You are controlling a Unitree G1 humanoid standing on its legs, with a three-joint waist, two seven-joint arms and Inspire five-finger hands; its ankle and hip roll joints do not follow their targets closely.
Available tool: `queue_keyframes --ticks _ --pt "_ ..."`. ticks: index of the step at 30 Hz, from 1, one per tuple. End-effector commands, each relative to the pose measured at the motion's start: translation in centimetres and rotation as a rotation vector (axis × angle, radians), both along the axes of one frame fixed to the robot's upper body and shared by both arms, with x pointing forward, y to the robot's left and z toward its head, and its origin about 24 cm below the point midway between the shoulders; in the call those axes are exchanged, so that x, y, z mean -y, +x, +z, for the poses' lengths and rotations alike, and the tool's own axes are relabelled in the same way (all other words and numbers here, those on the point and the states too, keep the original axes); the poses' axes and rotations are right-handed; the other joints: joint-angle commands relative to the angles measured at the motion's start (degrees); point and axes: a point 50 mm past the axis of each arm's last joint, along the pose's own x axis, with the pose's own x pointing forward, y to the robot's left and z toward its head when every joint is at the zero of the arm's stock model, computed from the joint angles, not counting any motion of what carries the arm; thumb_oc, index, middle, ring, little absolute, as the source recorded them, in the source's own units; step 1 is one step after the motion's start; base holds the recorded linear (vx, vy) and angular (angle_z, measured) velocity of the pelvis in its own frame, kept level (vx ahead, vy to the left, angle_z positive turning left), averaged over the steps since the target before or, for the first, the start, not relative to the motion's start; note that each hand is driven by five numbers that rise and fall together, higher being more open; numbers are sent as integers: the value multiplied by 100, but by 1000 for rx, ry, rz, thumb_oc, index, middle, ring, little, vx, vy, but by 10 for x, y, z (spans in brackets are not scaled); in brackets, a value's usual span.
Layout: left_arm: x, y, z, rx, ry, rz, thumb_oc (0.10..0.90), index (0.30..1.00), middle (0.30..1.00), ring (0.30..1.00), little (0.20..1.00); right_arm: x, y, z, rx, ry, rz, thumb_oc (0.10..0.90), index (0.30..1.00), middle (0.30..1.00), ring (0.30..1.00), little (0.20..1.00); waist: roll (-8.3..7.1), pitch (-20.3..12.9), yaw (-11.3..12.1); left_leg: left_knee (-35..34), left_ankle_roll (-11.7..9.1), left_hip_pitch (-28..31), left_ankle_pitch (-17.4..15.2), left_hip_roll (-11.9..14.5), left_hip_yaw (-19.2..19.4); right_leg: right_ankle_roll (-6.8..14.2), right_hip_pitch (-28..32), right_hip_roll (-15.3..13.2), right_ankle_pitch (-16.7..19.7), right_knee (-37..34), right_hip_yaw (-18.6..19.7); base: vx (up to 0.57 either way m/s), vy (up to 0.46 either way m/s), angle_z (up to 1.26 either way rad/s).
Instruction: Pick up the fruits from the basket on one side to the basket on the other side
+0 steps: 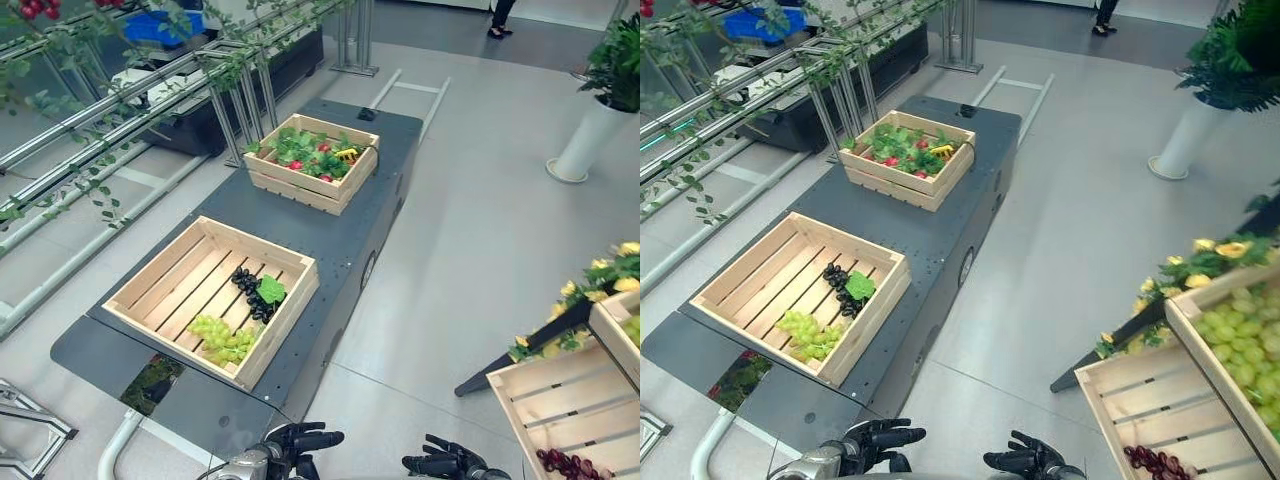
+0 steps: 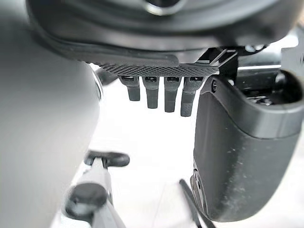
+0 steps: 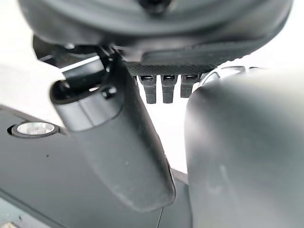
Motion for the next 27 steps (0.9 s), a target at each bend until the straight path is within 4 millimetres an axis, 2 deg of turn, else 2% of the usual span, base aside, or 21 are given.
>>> queue_keyframes --ticks 1,2,3,5,7,8,10,14,16,18,20,22,23,27 --pt "-1 35 16 189 56 -72 800 900 900 900 900 -17 38 11 170 50 47 800 900 900 900 900 83 24 164 63 -21 -323 -3 -106 -514 49 -409 24 -113 1610 530 112 115 55" --pt "-3 43 20 219 69 -79 800 900 900 900 900 -17 42 13 189 51 48 800 900 900 900 900 96 58 127 64 -2 -312 -11 -156 -665 25 -545 141 -94 1653 757 126 34 55" --pt "-4 50 25 247 75 -96 800 900 900 900 900 -17 45 15 217 59 47 800 900 900 900 900 106 89 69 67 -12 -300 1 -211 -861 -17 -623 319 -84 1382 950 69 -25 64" --pt "-2 65 34 298 80 -137 800 900 900 900 900 -17 52 20 266 69 26 800 900 900 900 900 161 128 34 85 -45 -384 107 -211 -1074 -146 -762 459 68 685 1050 20 -89 82" --pt "2 78 43 359 80 -166 800 900 900 900 900 -15 62 25 312 65 10 800 900 900 900 900 146 185 -15 76 -35 -456 43 -333 -1274 -70 -986 425 535 -203 1364 45 -140 112" --pt "4 83 47 388 79 -172 800 900 900 900 900 -13 67 28 331 64 14 800 900 900 900 900 116 207 -46 63 1 -467 -54 -423 -1355 27 -1170 371 916 -618 1592 115 -182 105" --pt "3 84 49 406 68 -172 800 900 900 900 900 -13 70 29 337 59 21 800 900 900 900 900 92 216 -99 59 59 -404 -206 -492 -1520 117 -1330 334 1220 -1076 1981 227 -241 86" --pt "1 82 51 435 73 -211 800 900 900 900 900 -18 64 26 310 77 10 800 900 900 900 900 28 220 -243 261 102 -158 -434 -330 -1750 160 -1363 350 1343 -1211 2464 323 -368 103" --pt "5 86 55 476 83 -262 800 900 900 900 900 -19 63 26 315 79 -2 800 900 900 900 900 -19 174 -335 494 53 -172 -452 -140 -1971 152 -1240 557 1062 -918 2724 292 -494 156" --pt "8 87 58 497 79 -269 800 900 900 900 900 -21 63 26 314 76 13 800 900 900 900 900 -53 158 -359 606 -29 -173 -417 62 -1967 113 -1201 603 907 -689 2588 202 -356 129" --pt "16 100 72 580 61 -343 800 900 900 900 900 -17 69 32 343 83 -17 800 900 900 900 900 -100 196 -391 630 -215 -117 -267 478 -1781 -29 -1147 650 708 -494 2192 150 -348 63" --pt "24 112 85 647 65 -410 800 900 900 900 900 -12 72 34 356 77 -64 800 900 900 900 900 -92 222 -429 645 -273 -195 -174 586 -1609 -101 -1111 667 655 -492 2018 38 -195 46" --pt "38 129 107 764 62 -482 800 900 900 900 900 -2 72 37 366 66 -117 800 900 900 900 900 -58 264 -491 685 -352 -332 -67 654 -1349 -156 -1069 652 586 -506 1779 2 -95 49" --pt "60 154 159 978 9 -586 800 900 900 900 900 16 62 37 361 10 -133 800 900 900 900 900 99 308 -637 435 -505 -388 163 707 -799 -143 -935 529 551 -678 1334 14 34 80"
